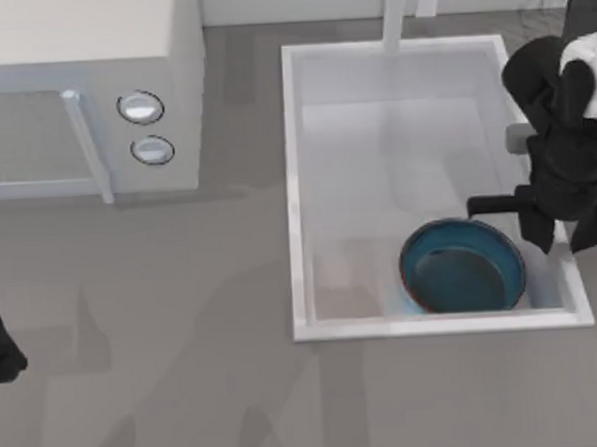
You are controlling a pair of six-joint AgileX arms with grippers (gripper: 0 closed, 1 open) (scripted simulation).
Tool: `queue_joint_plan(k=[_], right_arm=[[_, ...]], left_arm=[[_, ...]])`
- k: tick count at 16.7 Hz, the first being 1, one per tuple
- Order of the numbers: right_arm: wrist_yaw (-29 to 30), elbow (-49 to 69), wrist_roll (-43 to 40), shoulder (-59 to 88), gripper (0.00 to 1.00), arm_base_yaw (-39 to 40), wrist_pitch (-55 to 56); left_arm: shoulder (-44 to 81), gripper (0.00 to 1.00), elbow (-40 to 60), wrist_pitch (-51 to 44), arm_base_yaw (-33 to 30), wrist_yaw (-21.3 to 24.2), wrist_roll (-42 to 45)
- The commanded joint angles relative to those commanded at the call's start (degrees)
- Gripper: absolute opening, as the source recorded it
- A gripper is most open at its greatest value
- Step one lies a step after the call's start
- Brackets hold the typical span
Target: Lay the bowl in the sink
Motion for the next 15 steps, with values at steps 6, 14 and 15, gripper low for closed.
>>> queue_joint_plan(k=[6,14,15], right_arm=[[0.02,10.68,0.13,-2.18,0.00,-0.18,-13.56],[-0.06,24.39,-0.34,-7.32,0.00,-0.26,-31.67],[-0.06,24.39,-0.34,-7.32,0.00,-0.26,-31.67]], left_arm=[[0.00,1.00,0.00,0.00,0.00,0.00,0.00],[0.00,1.00,0.00,0.00,0.00,0.00,0.00],[0.00,1.00,0.00,0.00,0.00,0.00,0.00]])
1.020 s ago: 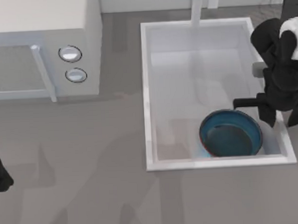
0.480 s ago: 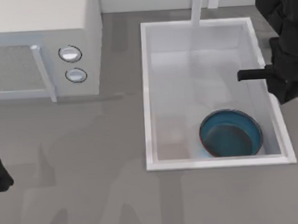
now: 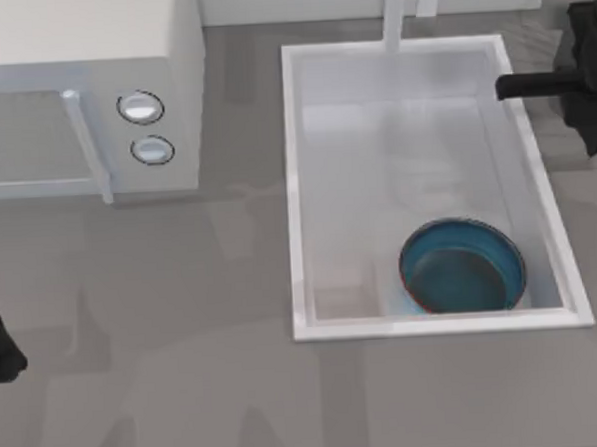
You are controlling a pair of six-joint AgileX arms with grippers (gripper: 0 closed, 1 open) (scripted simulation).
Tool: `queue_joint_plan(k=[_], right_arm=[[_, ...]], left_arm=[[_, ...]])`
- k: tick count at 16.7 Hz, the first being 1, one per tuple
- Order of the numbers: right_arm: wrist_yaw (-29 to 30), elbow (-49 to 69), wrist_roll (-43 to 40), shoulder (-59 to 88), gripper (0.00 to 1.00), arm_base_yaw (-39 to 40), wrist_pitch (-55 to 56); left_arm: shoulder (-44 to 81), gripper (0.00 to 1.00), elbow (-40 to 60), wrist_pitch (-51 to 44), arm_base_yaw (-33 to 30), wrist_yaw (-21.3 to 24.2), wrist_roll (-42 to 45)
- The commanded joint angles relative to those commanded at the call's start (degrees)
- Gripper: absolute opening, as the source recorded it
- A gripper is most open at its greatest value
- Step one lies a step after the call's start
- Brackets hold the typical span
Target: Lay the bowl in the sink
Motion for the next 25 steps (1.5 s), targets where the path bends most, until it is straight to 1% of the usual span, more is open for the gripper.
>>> queue_joint_plan(k=[5,8,13,19,22,25], right_arm=[[-0.44,-0.72,-0.17,0.18,0.00,1.37,0.72],[-2.65,-3.47,-0.86,0.06,0.00,7.52,3.77],[-8.34,-11.72,-2.84,-1.30,0.00,24.72,14.27],[-14.39,-24.10,-6.17,-5.11,0.00,48.08,34.18],[-15.48,-29.85,-7.94,-8.13,0.00,57.28,46.65],[-14.12,-34.53,-9.60,-12.02,0.00,62.46,60.48]], left_arm=[[0.00,1.00,0.00,0.00,0.00,0.00,0.00],[0.00,1.00,0.00,0.00,0.00,0.00,0.00],[0.00,1.00,0.00,0.00,0.00,0.00,0.00],[0.00,1.00,0.00,0.00,0.00,0.00,0.00],[0.00,1.00,0.00,0.00,0.00,0.00,0.00],[0.00,1.00,0.00,0.00,0.00,0.00,0.00]])
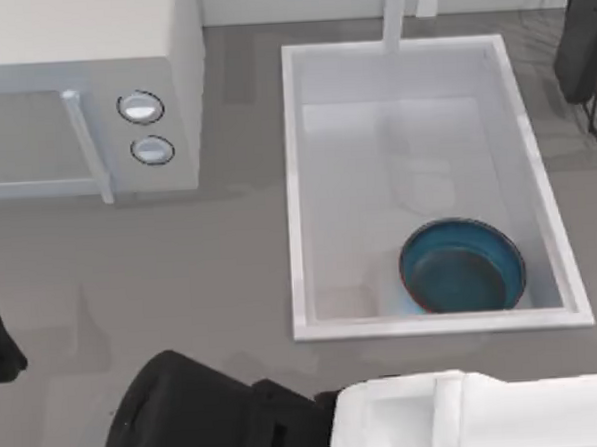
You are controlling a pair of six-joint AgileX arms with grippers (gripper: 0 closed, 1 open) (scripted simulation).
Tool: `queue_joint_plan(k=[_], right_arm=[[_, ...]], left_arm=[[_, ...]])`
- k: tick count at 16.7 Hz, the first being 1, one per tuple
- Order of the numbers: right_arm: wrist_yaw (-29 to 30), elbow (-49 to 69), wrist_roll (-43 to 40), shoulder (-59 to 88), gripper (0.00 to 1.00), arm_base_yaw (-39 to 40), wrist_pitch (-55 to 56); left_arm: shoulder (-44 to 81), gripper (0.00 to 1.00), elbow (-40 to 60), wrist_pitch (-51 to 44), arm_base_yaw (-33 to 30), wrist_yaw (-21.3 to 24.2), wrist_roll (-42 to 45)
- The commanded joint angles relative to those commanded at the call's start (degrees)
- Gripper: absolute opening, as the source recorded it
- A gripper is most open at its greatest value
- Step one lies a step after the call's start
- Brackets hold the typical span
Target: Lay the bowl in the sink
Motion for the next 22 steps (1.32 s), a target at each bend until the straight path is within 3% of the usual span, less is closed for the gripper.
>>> queue_joint_plan(k=[5,12,17,22], right_arm=[[8.76,-6.40,-2.57,-6.50,0.00,-2.15,23.80],[28.38,-15.02,-6.04,-11.44,0.00,-19.37,52.03],[41.02,-22.13,-8.30,-9.92,0.00,-33.08,63.68],[46.63,-26.13,-9.39,-7.89,0.00,-39.76,67.32]], left_arm=[[0.00,1.00,0.00,0.00,0.00,0.00,0.00],[0.00,1.00,0.00,0.00,0.00,0.00,0.00],[0.00,1.00,0.00,0.00,0.00,0.00,0.00],[0.00,1.00,0.00,0.00,0.00,0.00,0.00]])
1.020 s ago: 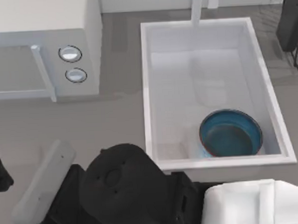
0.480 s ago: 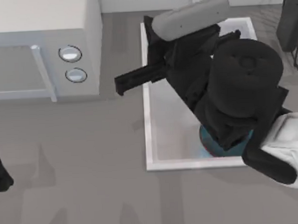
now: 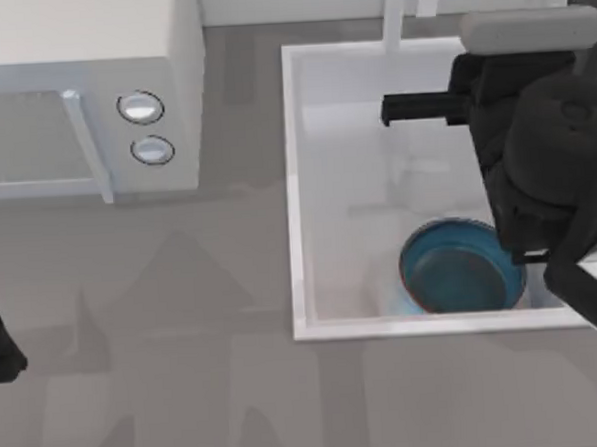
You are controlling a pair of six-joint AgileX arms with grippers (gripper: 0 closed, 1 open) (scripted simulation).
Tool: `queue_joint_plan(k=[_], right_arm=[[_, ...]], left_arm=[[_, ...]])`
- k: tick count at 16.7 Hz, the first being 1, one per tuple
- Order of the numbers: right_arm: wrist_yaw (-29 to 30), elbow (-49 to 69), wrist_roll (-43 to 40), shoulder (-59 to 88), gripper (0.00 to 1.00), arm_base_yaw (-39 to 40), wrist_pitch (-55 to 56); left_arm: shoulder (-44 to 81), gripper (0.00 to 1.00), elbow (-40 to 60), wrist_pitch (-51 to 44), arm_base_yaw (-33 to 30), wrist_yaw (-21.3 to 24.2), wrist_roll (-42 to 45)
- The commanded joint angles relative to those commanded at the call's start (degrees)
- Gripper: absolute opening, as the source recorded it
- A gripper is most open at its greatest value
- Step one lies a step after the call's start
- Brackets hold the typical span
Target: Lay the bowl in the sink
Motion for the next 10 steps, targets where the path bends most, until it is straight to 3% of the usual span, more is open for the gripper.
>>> queue_joint_plan(k=[10], right_arm=[[0.22,-0.44,-0.06,4.74,0.00,0.36,5.08]], left_arm=[[0.00,1.00,0.00,0.00,0.00,0.00,0.00]])
